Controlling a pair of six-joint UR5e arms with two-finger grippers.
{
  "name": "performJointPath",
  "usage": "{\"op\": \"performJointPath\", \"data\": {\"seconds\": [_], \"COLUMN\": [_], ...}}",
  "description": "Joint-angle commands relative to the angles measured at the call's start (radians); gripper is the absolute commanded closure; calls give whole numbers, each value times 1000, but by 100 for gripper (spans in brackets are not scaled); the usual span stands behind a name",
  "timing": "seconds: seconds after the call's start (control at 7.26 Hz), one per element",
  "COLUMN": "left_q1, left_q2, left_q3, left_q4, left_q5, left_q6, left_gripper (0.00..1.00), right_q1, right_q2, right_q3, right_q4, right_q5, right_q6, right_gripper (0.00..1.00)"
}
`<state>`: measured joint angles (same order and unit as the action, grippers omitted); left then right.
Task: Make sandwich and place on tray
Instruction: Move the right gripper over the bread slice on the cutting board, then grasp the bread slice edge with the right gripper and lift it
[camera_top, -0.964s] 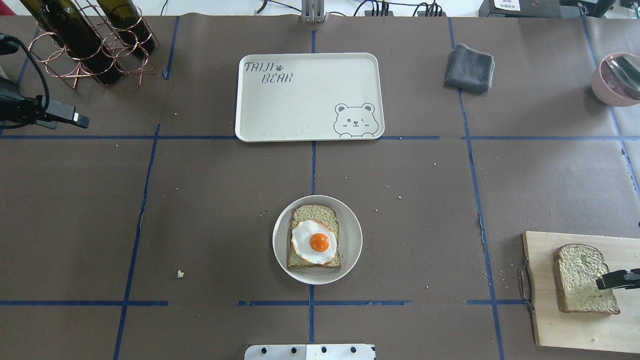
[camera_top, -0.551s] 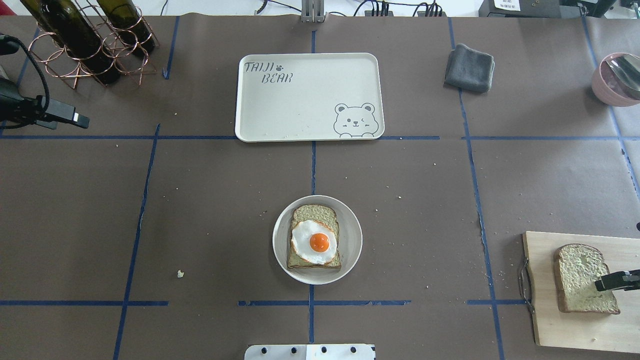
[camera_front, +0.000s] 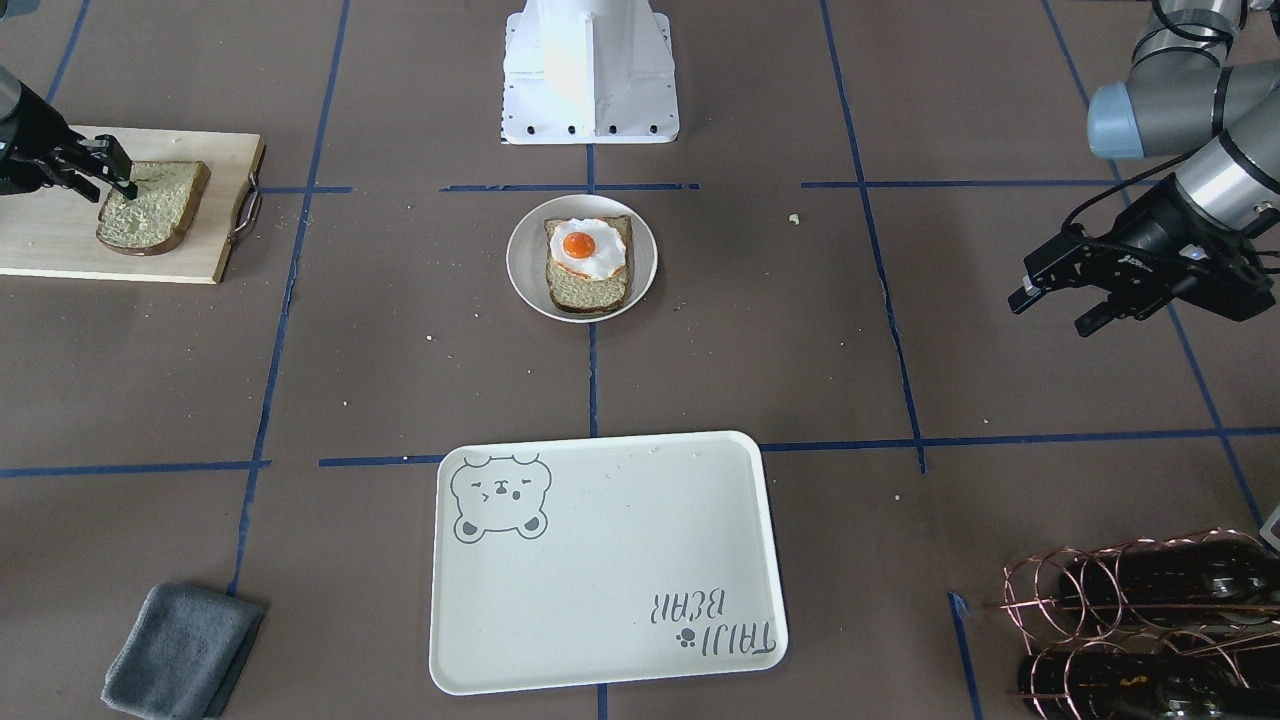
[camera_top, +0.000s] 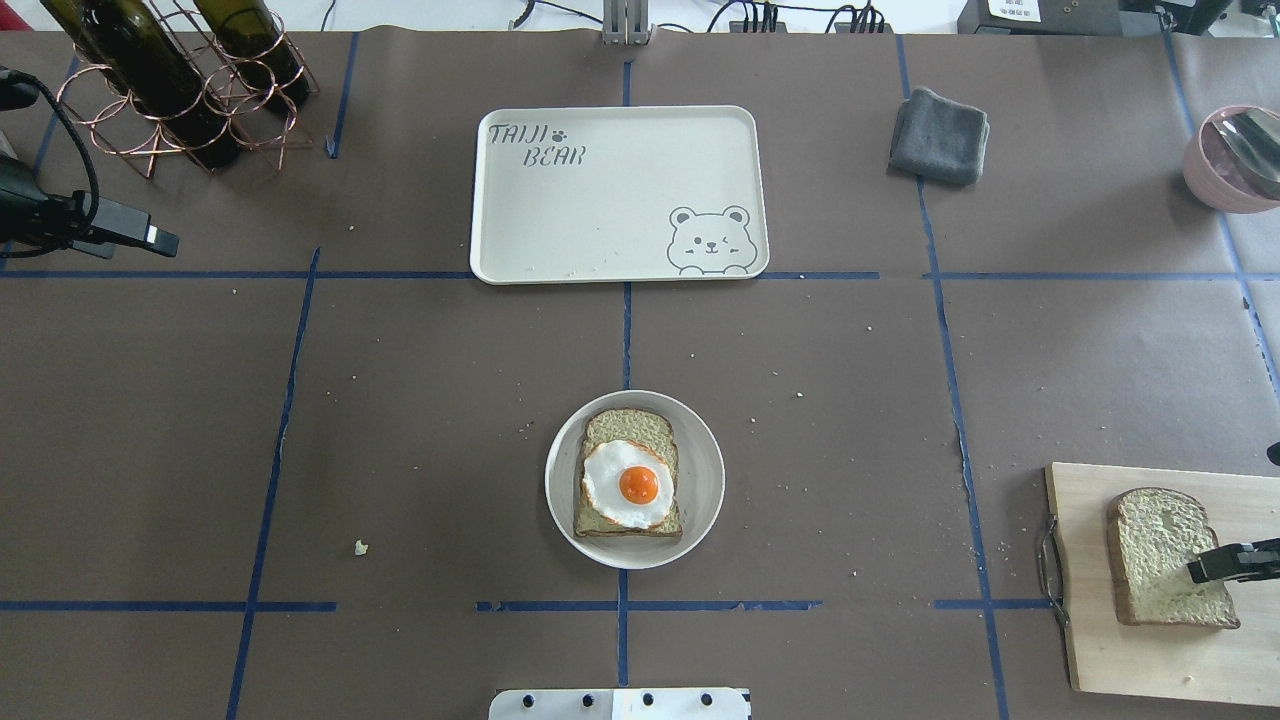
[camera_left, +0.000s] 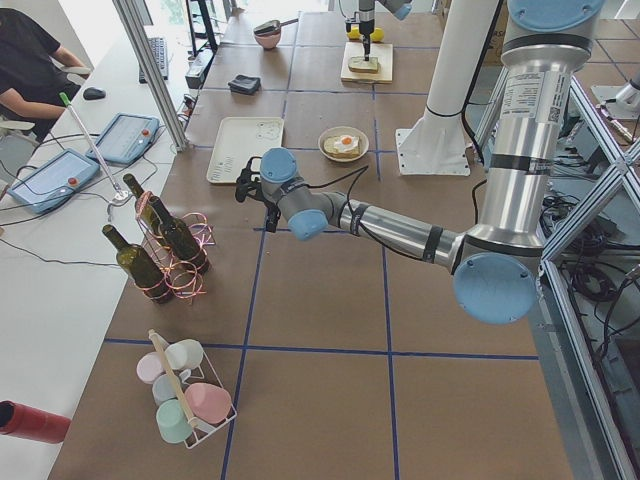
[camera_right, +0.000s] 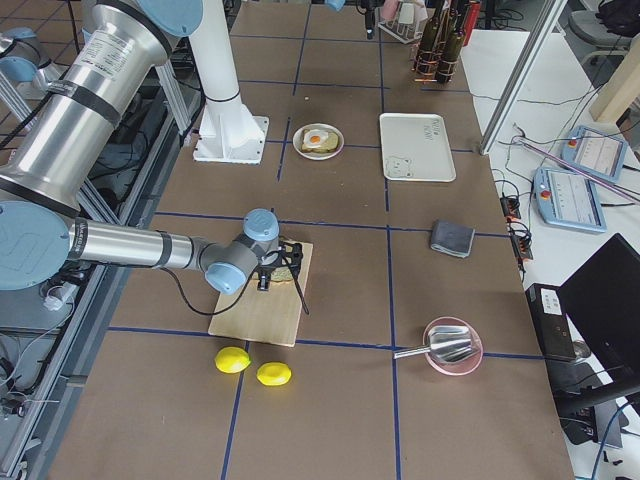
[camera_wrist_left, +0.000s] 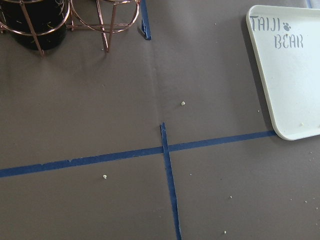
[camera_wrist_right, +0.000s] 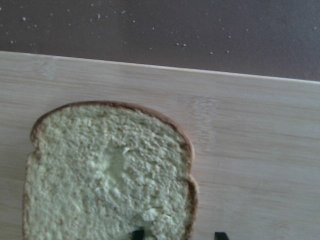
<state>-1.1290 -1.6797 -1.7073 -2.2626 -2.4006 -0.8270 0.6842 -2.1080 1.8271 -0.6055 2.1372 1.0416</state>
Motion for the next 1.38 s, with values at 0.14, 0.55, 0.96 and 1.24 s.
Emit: {"op": "performJointPath", "data": {"seconds": [0.14,0.55,0.96,1.24], "left_q1": [-2,0,0,0], "left_q2": [3,3,5,3], "left_q3": [-2,0,2,2], "left_q4": [0,0,0,0], "left_q5": [0,0,0,0], "left_q6": [-1,0,0,0], "left_gripper": [0,0,0,0], "right_q1": [0,6,120,309], "right_q2": [2,3,9,84], "right_q3": [1,33,124,144], "right_q4": [6,15,16,26], "right_q5": [3,3,67,288], "right_q6": [0,0,-5,-3], "right_gripper": [100,100,100,100]}}
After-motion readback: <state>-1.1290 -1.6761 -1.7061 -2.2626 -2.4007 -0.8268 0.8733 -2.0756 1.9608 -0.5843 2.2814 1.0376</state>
